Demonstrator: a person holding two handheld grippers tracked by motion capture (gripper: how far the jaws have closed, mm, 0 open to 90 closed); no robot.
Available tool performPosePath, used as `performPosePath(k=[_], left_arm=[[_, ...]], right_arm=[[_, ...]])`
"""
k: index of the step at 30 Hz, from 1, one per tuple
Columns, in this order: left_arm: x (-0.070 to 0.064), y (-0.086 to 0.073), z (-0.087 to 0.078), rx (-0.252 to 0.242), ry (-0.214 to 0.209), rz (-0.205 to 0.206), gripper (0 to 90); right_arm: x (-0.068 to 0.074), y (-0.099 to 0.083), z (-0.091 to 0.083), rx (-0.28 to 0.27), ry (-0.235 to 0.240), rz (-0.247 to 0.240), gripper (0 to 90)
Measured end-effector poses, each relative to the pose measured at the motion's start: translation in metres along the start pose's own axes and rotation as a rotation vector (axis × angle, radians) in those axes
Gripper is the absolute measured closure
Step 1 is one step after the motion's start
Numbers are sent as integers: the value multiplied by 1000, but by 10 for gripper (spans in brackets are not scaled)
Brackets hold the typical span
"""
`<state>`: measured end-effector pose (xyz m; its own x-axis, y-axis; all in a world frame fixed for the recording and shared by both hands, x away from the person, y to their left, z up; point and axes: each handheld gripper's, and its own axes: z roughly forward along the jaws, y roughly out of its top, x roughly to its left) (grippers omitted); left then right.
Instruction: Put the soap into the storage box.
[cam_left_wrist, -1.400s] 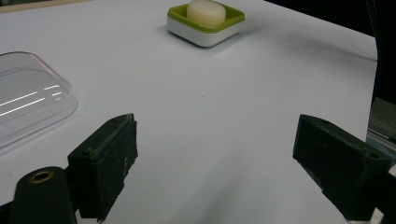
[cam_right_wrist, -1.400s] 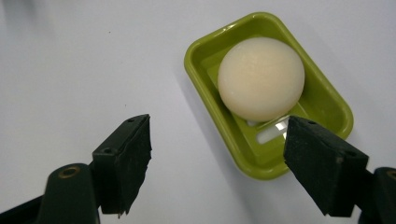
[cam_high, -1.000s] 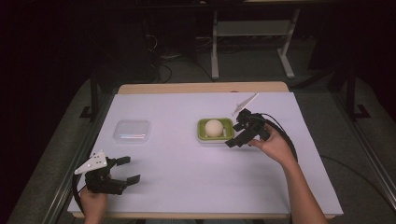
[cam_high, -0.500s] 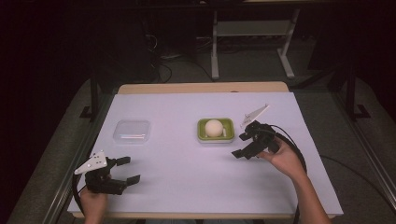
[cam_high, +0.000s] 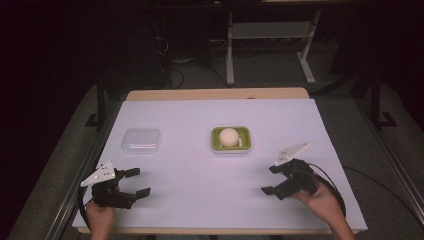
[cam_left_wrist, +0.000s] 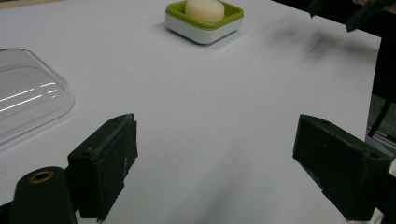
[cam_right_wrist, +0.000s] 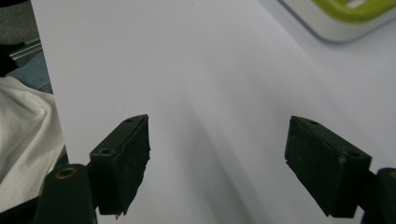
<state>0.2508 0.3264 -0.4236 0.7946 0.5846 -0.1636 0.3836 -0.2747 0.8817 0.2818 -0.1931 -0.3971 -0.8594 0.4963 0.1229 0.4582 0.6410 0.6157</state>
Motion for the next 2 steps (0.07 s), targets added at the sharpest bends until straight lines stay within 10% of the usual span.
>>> performPosePath(k=[2], left_arm=[[1, 0, 0, 2, 2, -1, 132]], right_arm=[[6, -14, -2, -32, -22, 2, 211]])
